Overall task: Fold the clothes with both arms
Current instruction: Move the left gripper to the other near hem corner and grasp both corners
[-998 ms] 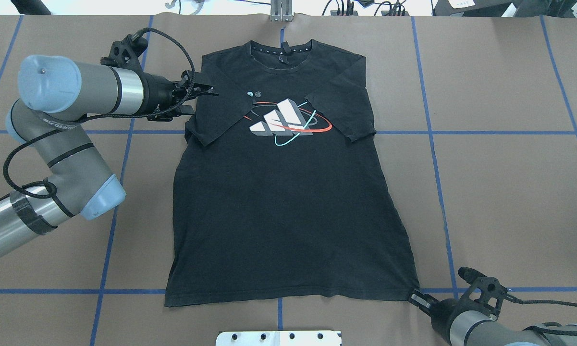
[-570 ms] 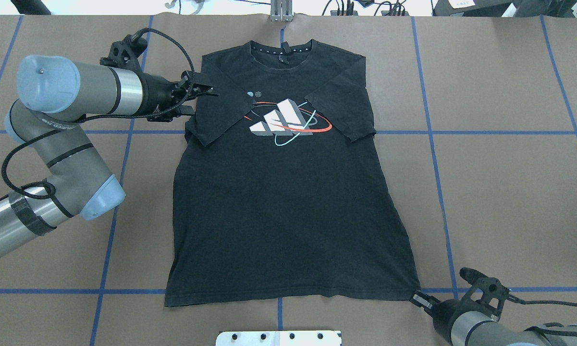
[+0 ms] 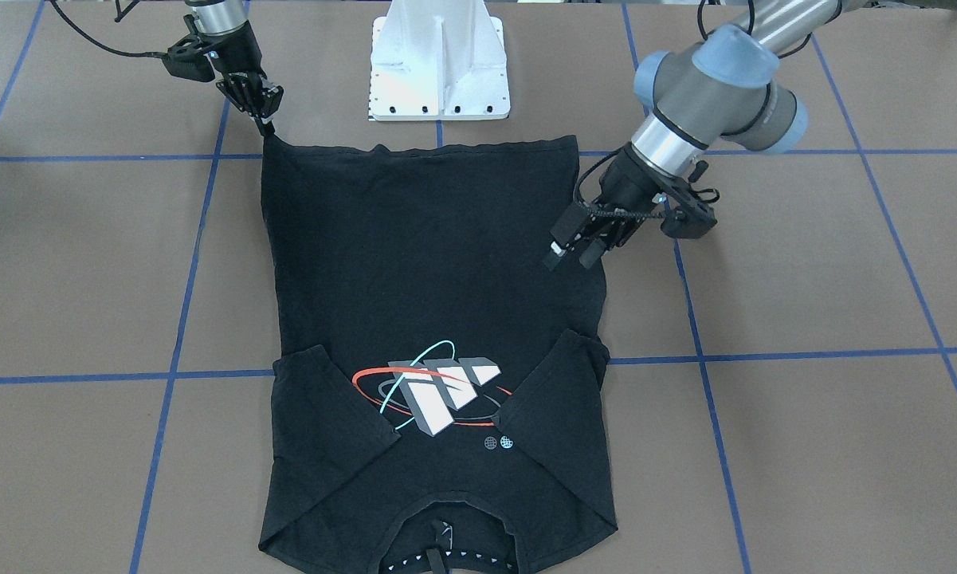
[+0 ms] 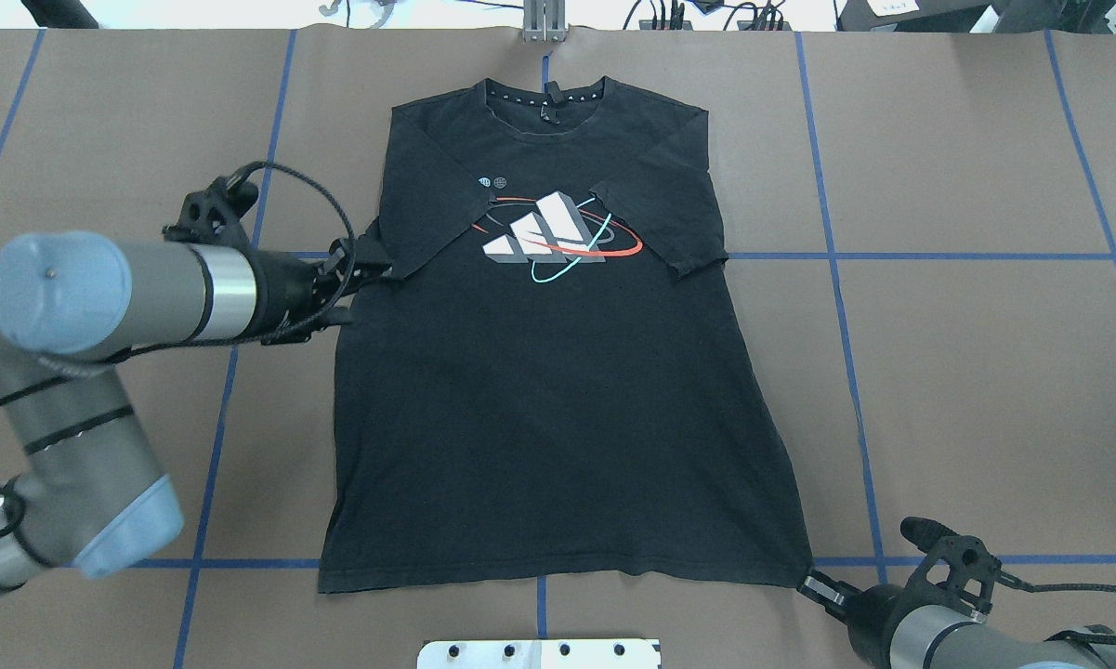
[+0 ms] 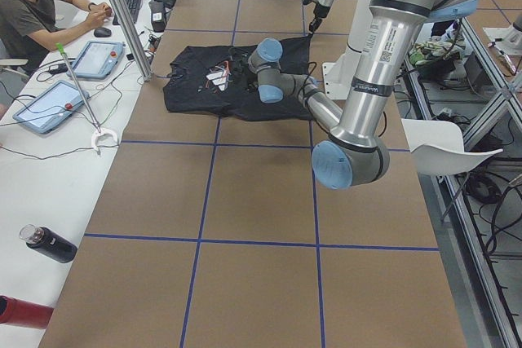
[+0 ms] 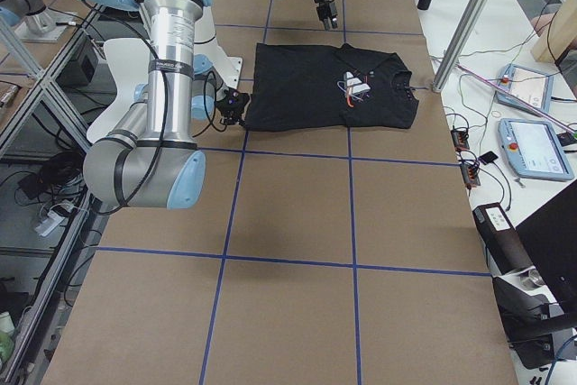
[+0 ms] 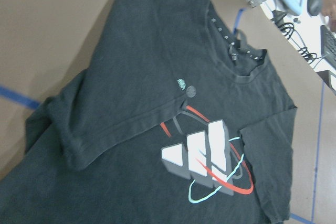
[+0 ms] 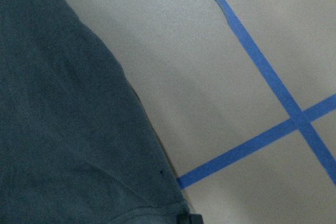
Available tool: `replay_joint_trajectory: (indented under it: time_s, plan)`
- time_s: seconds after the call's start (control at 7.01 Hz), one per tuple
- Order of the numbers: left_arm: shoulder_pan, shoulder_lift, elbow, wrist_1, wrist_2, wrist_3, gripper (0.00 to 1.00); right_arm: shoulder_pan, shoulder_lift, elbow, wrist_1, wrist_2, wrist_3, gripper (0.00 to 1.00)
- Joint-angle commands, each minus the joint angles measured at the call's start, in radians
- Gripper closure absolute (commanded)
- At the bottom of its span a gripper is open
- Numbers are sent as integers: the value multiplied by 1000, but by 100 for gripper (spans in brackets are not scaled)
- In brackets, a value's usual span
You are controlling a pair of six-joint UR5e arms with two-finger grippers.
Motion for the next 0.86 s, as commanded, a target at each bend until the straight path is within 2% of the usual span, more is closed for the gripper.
replay_joint_trajectory:
  time_s: [0.0,0.14,0.43,0.57,0.71]
  plan:
    - [204,221,-199,68,150,-132,13,-1,-6,13,1,33,1,100]
    - [269,237,-206,82,204,-146,14,0,-9,11,0,33,0,100]
    - [325,250,-264,251,208,-216,14,-6,-9,10,0,41,-1,100]
    - [421,288,-262,254,234,-339,17,-7,-4,10,1,42,-1,100]
    - [495,290,-256,254,304,-430,21,-7,-4,11,1,42,-1,100]
